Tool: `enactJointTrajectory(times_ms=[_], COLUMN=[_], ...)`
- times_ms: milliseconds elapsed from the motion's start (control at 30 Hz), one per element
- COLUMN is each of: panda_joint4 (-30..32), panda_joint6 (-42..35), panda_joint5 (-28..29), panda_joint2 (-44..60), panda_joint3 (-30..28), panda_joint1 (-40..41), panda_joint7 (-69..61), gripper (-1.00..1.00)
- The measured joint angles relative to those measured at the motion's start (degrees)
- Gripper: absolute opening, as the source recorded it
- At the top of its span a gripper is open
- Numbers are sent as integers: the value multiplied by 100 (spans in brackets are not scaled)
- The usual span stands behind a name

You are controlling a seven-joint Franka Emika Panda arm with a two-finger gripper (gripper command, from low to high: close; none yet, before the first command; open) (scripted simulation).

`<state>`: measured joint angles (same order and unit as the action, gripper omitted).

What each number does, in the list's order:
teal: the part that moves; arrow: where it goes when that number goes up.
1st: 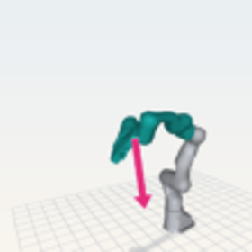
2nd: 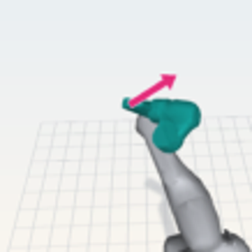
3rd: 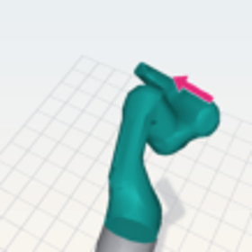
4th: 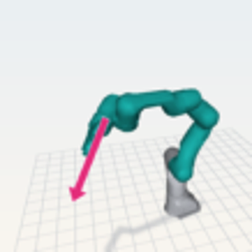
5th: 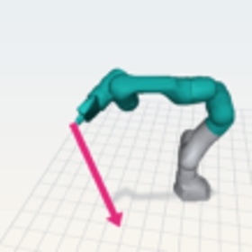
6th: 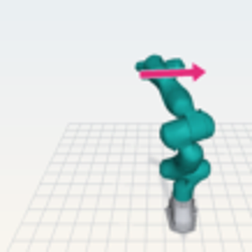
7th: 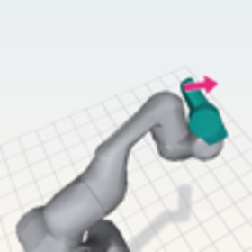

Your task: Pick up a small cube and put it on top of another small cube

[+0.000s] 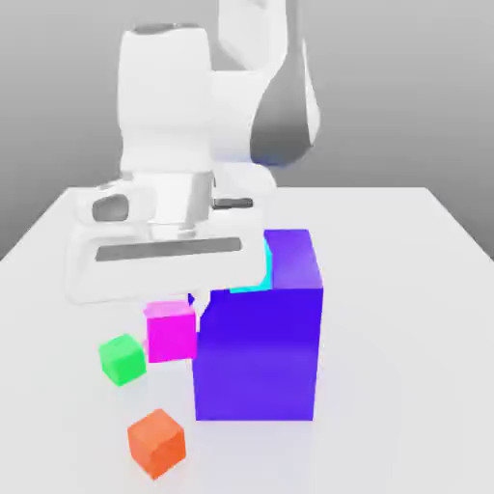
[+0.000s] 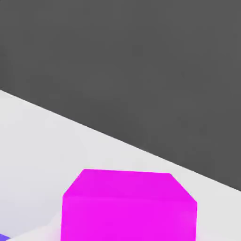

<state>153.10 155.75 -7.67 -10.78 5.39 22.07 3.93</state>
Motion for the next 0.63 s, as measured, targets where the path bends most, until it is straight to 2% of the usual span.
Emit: enactJointTrajectory(times_ms=[267,500,533,633], panda_joint4=[1252,1342,1334,1334], panda_joint6=[-160,1012,1191,1191], panda_joint5=[668,801,784,784], panda_joint2=[-222,1019,1206,1206], panda_joint3=[-512,-578,-566,-565], panda_joint1=[1143,1260,1269,1265], panda_joint7=[570,700,688,688], gripper=[-100,-100,100,100])
